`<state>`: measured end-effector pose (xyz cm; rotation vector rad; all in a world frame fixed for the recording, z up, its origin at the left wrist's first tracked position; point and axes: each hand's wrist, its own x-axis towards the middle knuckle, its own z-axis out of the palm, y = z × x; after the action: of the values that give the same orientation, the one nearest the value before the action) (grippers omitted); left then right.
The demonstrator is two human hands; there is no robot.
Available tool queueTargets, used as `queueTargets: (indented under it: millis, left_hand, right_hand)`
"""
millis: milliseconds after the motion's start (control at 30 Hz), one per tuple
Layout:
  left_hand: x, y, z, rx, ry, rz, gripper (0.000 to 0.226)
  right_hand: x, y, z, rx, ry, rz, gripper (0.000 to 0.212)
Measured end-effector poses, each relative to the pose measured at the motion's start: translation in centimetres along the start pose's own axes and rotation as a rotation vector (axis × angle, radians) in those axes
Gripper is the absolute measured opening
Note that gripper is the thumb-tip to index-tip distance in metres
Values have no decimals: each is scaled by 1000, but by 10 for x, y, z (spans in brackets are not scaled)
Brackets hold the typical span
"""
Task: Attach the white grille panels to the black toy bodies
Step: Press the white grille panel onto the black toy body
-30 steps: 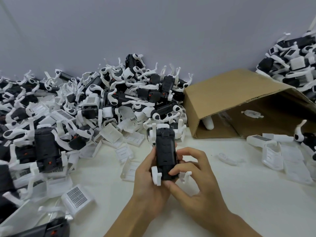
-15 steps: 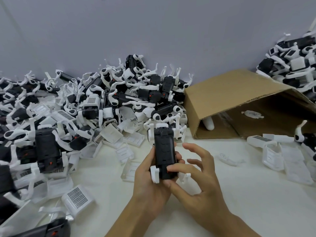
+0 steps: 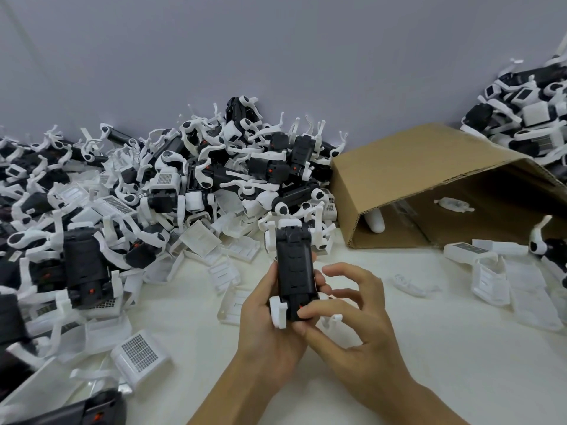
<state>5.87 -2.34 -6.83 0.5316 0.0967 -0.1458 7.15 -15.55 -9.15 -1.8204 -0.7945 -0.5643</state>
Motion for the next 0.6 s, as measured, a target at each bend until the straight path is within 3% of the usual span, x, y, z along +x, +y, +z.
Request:
queueTargets:
  millis: [200, 333, 433, 533, 600]
  left_hand:
    - [2, 0, -1, -3, 7, 36, 49]
    - [3, 2, 0, 75, 77, 122, 40]
    - [4, 5, 5, 343, 160, 323, 28]
    - [2, 5, 3, 776, 205, 575, 42]
    - [-1, 5, 1, 974, 197, 620, 38]
  right_hand:
    - [-1, 0, 2, -33, 40, 45, 33]
    - [2, 1, -4, 92, 35, 187, 49]
    - [5, 3, -8, 323, -7, 357, 55]
    - [8, 3, -11, 595, -108, 526, 52]
    - [10, 4, -11, 645, -174, 580, 50]
